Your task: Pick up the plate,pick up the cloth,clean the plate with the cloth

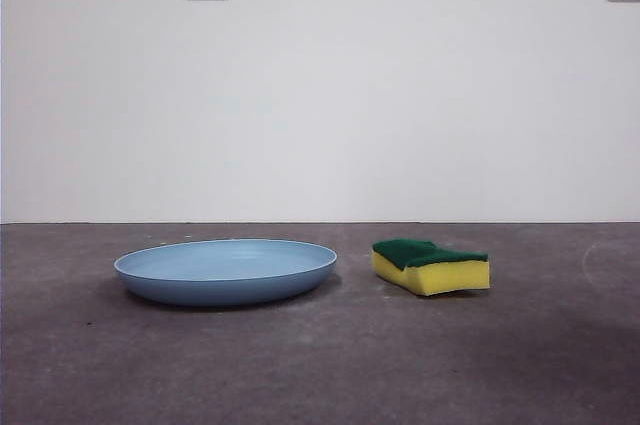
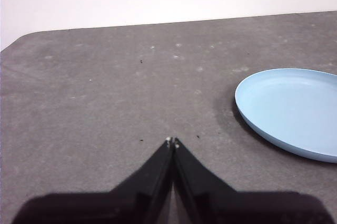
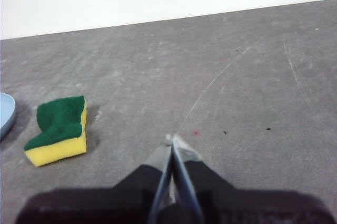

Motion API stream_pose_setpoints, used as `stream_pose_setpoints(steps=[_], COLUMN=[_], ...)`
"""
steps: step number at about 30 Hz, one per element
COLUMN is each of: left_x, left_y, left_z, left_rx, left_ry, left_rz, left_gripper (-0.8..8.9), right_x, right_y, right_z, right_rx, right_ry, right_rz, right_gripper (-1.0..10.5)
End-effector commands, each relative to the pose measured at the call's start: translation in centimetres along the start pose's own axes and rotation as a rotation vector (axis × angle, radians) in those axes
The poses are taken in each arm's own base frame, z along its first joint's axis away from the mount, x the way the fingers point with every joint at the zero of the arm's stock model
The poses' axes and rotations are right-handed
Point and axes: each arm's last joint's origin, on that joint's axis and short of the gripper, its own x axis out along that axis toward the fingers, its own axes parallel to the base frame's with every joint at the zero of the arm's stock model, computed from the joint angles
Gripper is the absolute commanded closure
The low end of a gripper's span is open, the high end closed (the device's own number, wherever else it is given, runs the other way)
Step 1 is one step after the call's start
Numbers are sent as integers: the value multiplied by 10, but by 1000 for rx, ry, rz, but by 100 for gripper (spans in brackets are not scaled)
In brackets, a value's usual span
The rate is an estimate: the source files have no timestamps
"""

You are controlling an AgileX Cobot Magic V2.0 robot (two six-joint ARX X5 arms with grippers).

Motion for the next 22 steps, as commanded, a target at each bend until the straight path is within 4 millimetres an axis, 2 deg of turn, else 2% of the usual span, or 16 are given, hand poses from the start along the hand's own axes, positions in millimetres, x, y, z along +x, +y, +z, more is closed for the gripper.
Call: stream_pose_setpoints(steps=[1,5,9,15,22], left_x=[1,1,-2,-13,-12], left_y=[0,-1,0,-1,-1], left_z=[-3,-2,5,37,81], left_rx=[-22,-76,-174,-228,-248], left_ry=[-2,-4,-6,-22,18], left_rz=[-7,-27,-26,-57,-108], left_gripper=[817,820,820,820,820], right_x=[1,0,-3,-9,-6], right_y=[0,0,1,5,11], right_z=[-2,1,14,52,108], right_rx=[63,165,175,183,162], right_ry=[3,-6,-30,-41,74], right_rz=[3,0,6,12,-4], right_gripper=[946,958,958,958,957])
